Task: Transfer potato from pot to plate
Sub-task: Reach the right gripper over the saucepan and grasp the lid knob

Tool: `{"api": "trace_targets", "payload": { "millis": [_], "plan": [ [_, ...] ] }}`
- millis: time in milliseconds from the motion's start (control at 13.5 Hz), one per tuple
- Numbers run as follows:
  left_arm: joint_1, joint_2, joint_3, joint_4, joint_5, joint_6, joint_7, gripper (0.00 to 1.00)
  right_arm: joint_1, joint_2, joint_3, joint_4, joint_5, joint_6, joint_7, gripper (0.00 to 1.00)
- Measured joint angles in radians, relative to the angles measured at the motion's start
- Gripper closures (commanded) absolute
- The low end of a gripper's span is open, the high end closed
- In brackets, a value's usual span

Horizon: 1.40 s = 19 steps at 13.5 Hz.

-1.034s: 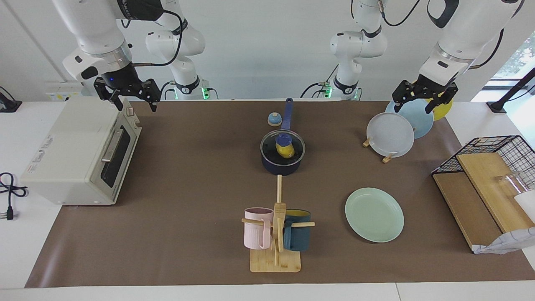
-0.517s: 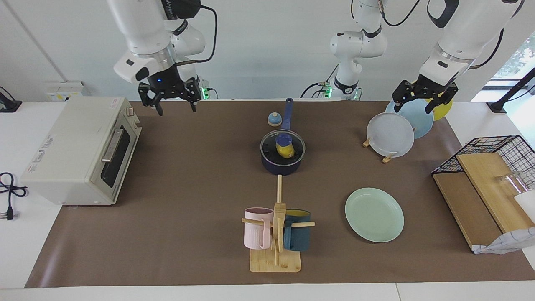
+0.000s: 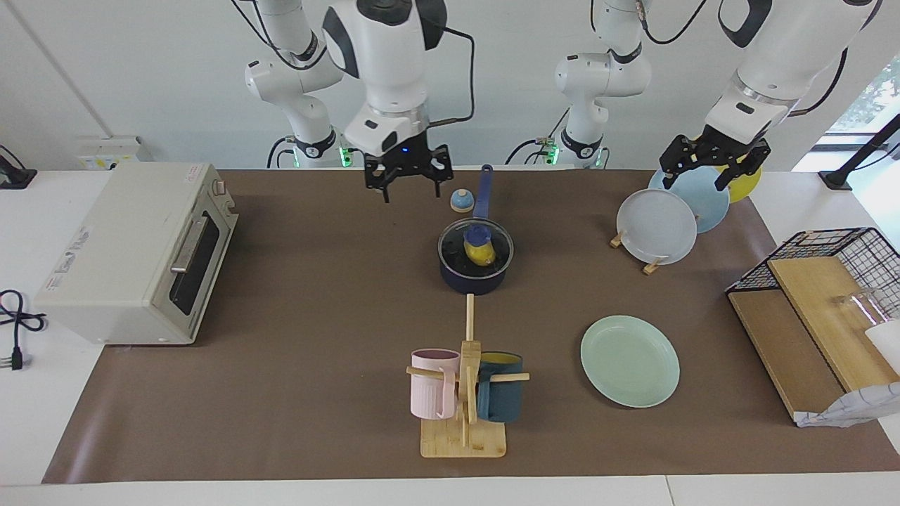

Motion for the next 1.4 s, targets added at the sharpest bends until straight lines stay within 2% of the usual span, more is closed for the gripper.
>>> {"api": "trace_targets", "payload": {
  "millis": [148,665,961,1404],
  "plan": [
    [0.0,0.0,0.0,0.0,0.0,0.0,0.0,0.0,0.043,0.05,0.0,0.008,-0.01,0.067,0.024,0.0],
    [0.0,0.0,0.0,0.0,0.0,0.0,0.0,0.0,0.116,0.154,-0.001,-0.029,-0.089,0.158,0.027,0.0],
    [0.0,0.0,0.0,0.0,0.0,0.0,0.0,0.0,0.135,0.164,-0.002,-0.094,-0.104,0.231,0.063,0.0],
    [0.0,0.0,0.0,0.0,0.0,0.0,0.0,0.0,0.12,0.16,-0.01,-0.112,-0.105,0.239,0.063,0.0]
  ]
}}
